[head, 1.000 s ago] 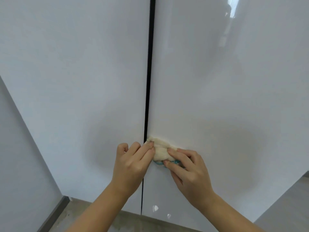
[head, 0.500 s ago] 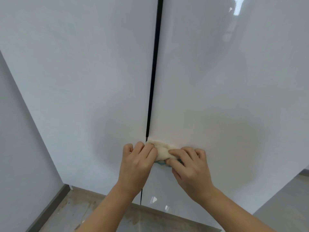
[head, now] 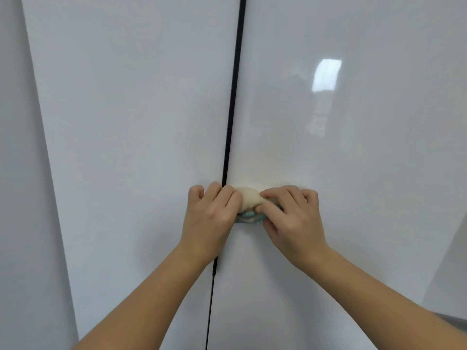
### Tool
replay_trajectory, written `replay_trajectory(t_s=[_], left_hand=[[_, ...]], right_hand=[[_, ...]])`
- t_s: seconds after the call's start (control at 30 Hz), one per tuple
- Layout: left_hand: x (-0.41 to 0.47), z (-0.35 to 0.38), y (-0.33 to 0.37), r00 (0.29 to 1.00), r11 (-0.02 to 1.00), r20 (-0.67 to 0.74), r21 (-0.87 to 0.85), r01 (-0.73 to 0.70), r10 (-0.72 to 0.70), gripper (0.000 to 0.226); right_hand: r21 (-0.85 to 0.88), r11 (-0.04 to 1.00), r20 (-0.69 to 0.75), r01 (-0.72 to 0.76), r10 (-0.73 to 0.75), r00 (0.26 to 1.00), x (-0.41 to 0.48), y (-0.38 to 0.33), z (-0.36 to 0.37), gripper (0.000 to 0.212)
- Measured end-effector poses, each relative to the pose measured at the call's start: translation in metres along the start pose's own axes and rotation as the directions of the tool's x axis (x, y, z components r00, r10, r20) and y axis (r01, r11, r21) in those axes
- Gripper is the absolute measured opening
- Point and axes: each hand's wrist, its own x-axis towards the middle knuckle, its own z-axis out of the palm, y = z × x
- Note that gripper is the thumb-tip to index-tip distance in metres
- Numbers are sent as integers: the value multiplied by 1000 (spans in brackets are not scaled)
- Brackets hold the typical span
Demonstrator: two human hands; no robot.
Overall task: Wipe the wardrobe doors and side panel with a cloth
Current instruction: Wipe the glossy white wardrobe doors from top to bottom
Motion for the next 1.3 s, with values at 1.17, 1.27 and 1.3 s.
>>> replay_trajectory(t_s=[1.17, 1.27, 1.3], left_hand=[[-134, 21, 18, 977, 955, 103, -250, -157, 188, 19], [-177, 23, 30, 970, 962, 178, -246, -118, 165, 24], [-185, 24, 33, 971, 967, 185, -233, -103, 148, 24]], right_hand=[[104, 995, 250, 5, -31, 968, -150, -37, 22, 22], [123, 992, 363, -12, -33, 931, -189, -55, 25, 34], [119, 993, 390, -24, -25, 920, -198, -60, 26, 40]])
